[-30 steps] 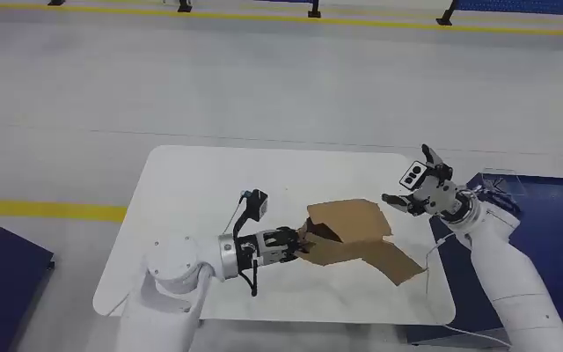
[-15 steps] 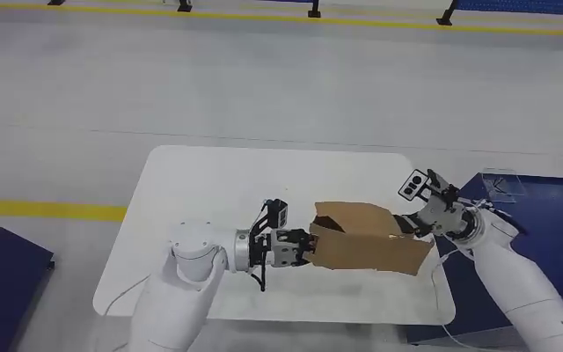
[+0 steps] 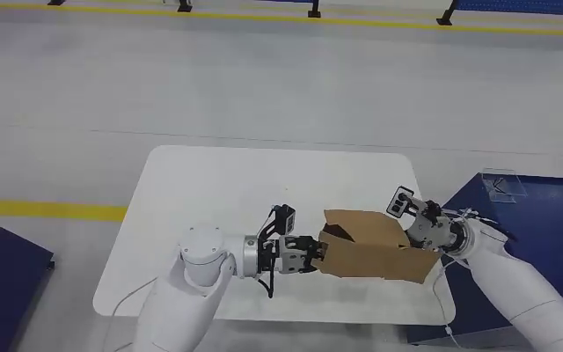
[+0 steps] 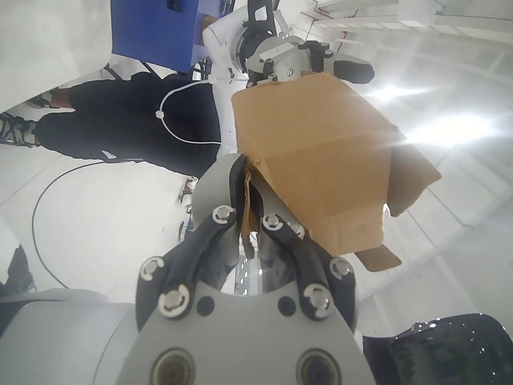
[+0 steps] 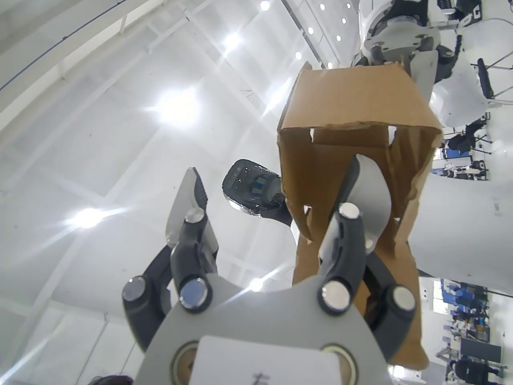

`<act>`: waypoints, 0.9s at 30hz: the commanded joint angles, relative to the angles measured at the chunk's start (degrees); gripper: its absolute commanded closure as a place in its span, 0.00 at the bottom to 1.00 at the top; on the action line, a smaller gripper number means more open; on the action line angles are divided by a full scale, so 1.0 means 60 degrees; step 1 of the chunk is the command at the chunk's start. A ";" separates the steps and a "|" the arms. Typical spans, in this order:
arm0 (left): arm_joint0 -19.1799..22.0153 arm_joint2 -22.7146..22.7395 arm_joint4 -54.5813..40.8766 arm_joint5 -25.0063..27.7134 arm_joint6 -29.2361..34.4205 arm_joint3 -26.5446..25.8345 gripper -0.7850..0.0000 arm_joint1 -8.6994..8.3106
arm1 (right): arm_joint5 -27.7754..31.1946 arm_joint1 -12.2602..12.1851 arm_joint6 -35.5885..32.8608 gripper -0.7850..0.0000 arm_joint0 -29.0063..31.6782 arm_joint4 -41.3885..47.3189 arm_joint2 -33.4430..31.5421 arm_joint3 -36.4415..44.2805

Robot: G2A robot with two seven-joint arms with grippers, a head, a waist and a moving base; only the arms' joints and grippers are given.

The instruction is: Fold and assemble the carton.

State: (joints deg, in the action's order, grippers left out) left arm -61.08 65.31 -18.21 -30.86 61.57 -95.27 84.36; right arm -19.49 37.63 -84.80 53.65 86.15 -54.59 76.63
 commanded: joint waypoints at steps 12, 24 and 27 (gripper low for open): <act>0.0165 -0.0343 0.0165 -0.0433 -0.0298 -0.0052 1.00 -0.0211 | 0.0006 -0.0338 -0.0007 0.94 -0.0468 -0.0390 0.0749 0.0071; 0.0244 -0.0381 0.0161 -0.0572 -0.0368 -0.0120 0.00 -0.0436 | -0.0330 -0.0328 0.0329 1.00 -0.0765 -0.0481 0.1159 0.0005; 0.0072 -0.0083 0.0508 -0.0697 -0.0436 -0.0379 0.00 -0.0581 | -0.0330 -0.0328 0.0329 1.00 -0.0765 -0.0481 0.1159 0.0005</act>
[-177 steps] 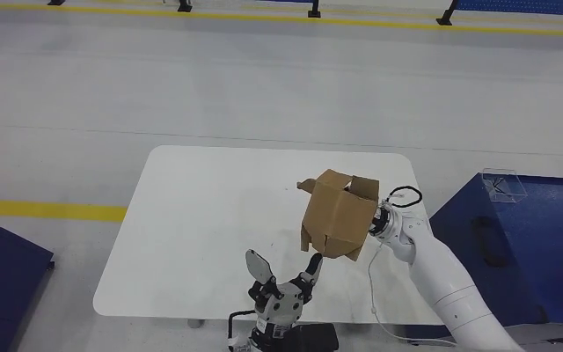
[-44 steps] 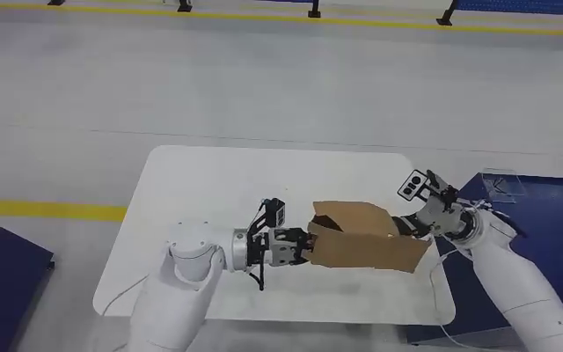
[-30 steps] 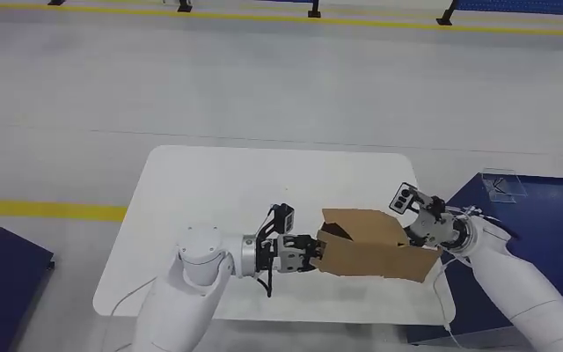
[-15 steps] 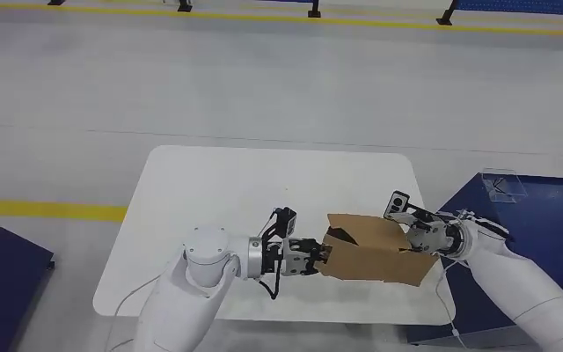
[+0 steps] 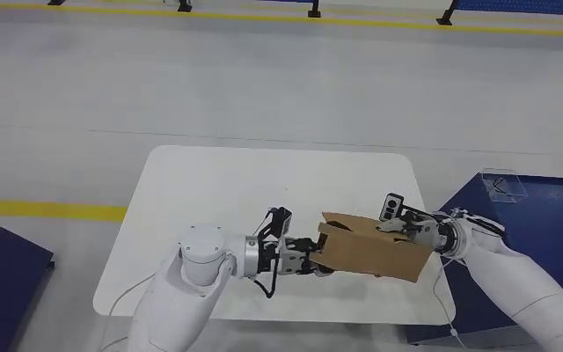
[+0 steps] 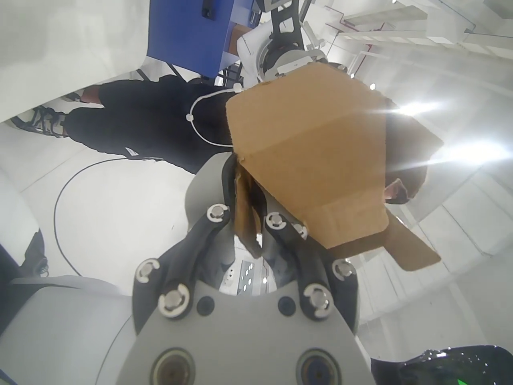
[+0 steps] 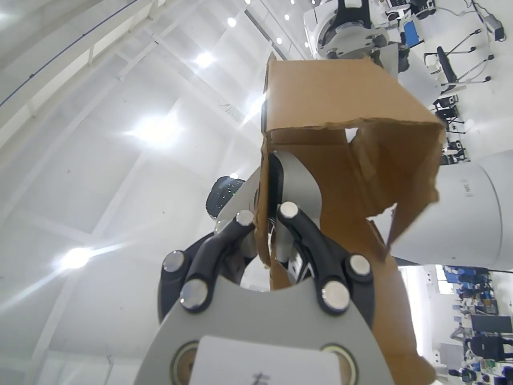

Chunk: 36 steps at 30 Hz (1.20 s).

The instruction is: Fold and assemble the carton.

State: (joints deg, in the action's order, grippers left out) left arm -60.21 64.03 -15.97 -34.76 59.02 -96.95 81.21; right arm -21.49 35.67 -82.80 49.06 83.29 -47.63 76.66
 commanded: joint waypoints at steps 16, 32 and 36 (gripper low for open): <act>-0.2945 0.1570 0.2811 0.1076 -0.2219 -0.4471 0.00 -0.0702 | 0.6024 0.0097 0.0090 1.00 0.0964 -0.1539 -0.1496 0.0568; -0.2424 -0.0356 0.4601 0.0593 -0.2971 -0.4587 0.00 -0.0763 | 0.8413 0.0177 0.1250 1.00 0.2988 -0.3322 -0.3689 0.2406; -0.2535 -0.0373 0.4856 0.0534 -0.3497 -0.4779 0.00 -0.0780 | 0.8011 0.0215 0.0849 1.00 0.3220 -0.2948 -0.3723 0.2367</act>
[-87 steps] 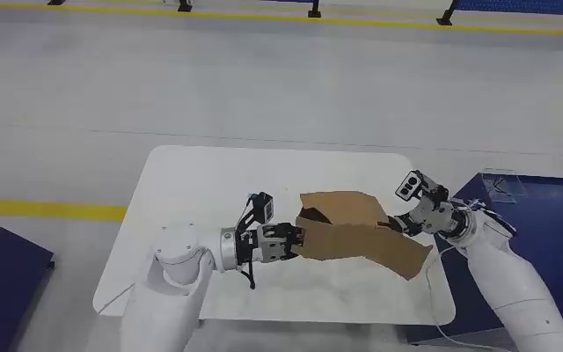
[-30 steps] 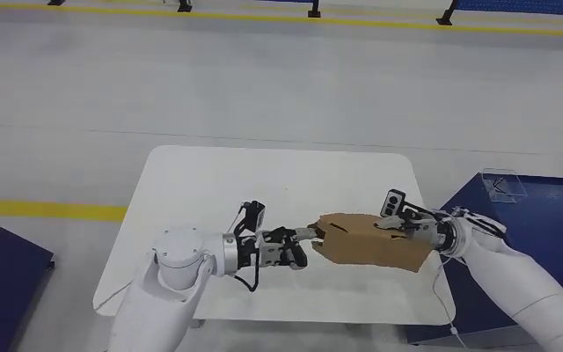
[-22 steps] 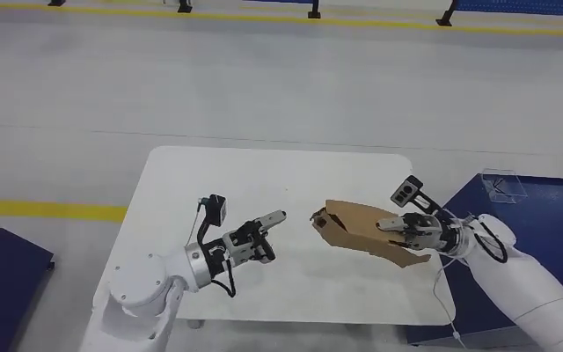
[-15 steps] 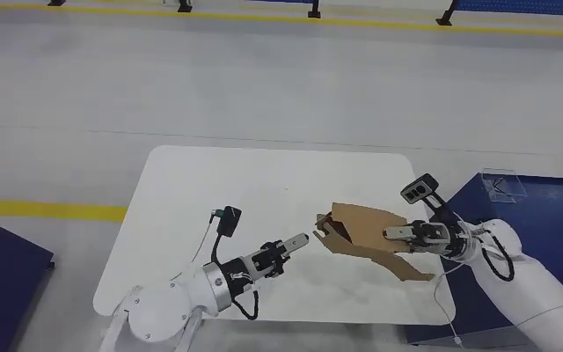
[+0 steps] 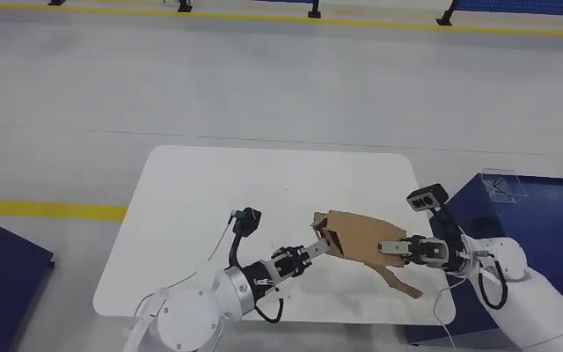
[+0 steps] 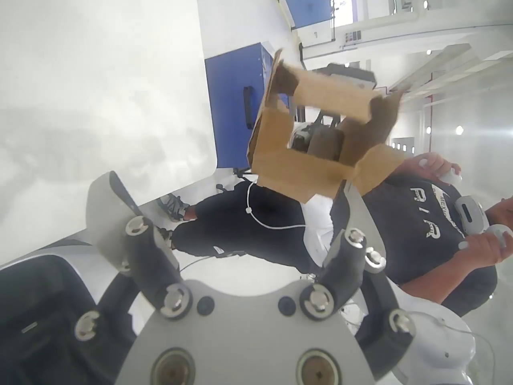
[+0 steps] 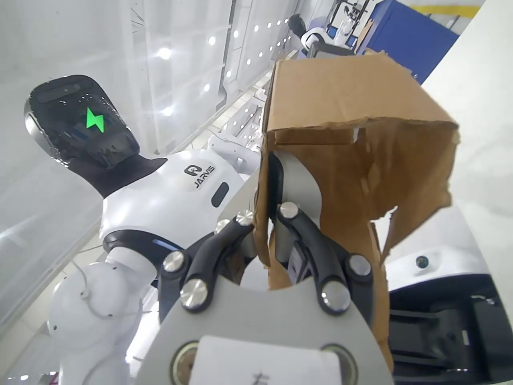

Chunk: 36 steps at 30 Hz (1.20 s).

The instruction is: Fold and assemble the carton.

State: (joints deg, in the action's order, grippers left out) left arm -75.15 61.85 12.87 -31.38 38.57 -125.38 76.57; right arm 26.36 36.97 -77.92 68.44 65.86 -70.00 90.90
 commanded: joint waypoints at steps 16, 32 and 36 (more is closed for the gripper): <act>0.0368 -0.0495 0.0381 -0.0529 0.0353 0.0052 0.00 -0.0090 | -0.0376 0.0131 0.0176 1.00 0.0250 -0.0512 -0.0231 0.0463; 0.0808 -0.0625 -0.0207 -0.0535 0.0171 0.0136 0.00 -0.0059 | -0.2392 0.0456 -0.0473 1.00 -0.0027 0.0701 -0.0226 0.0009; 0.0306 0.0059 -0.0541 -0.0165 -0.0205 -0.0372 0.00 -0.0132 | -0.3615 0.0592 -0.0586 1.00 -0.0390 0.1502 -0.0042 -0.0464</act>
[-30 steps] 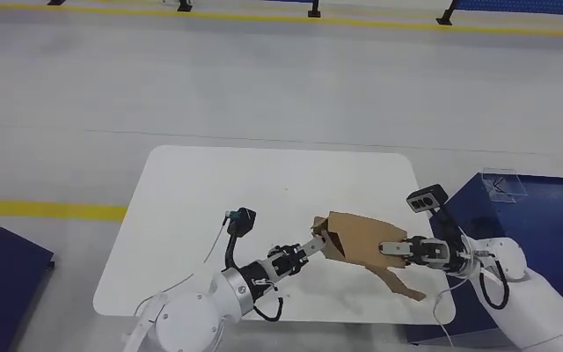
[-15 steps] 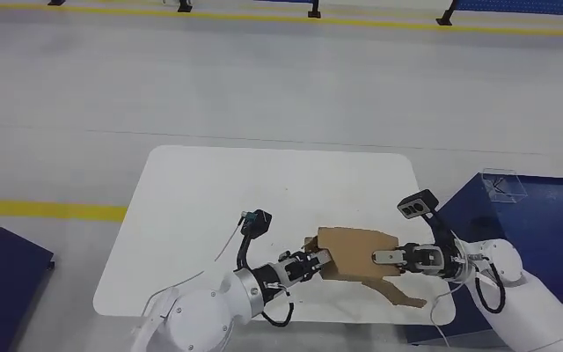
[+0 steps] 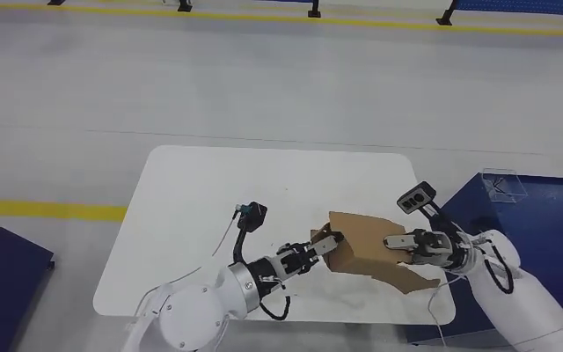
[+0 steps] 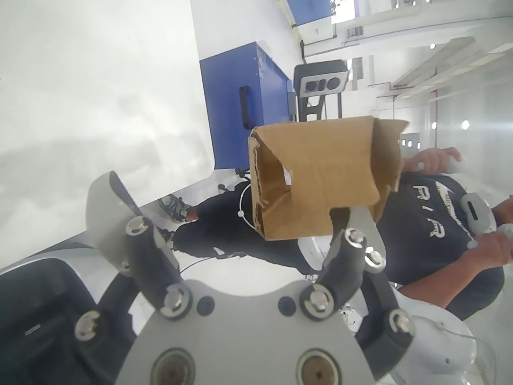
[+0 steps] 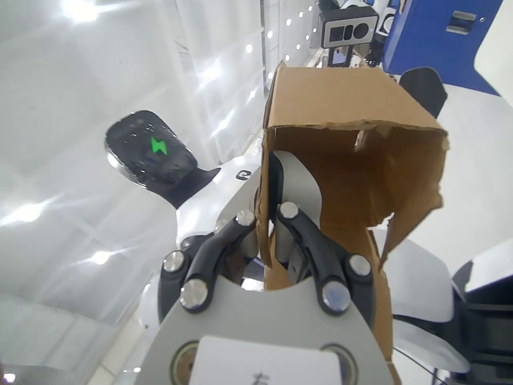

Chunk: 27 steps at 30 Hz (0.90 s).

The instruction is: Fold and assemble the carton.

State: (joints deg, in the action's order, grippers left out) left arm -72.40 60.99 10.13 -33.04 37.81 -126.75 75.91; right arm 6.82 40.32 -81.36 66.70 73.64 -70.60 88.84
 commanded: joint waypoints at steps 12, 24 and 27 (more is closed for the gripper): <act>-0.1770 0.2135 -0.1091 0.2505 -0.0314 -0.0958 0.00 -0.0268 | -0.4210 0.0684 -0.0748 1.00 -0.1587 0.2420 0.1508 -0.1602; -0.1770 0.2135 -0.1091 0.2505 -0.0314 -0.0958 0.00 -0.0268 | -0.4210 0.0684 -0.0748 1.00 -0.1587 0.2420 0.1508 -0.1602; -0.1770 0.2135 -0.1091 0.2505 -0.0314 -0.0958 0.00 -0.0268 | -0.4210 0.0684 -0.0748 1.00 -0.1587 0.2420 0.1508 -0.1602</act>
State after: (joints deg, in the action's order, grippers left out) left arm -83.02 73.81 3.58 -18.01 35.92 -132.50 74.30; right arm -18.44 44.42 -85.84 57.18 88.16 -61.56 79.23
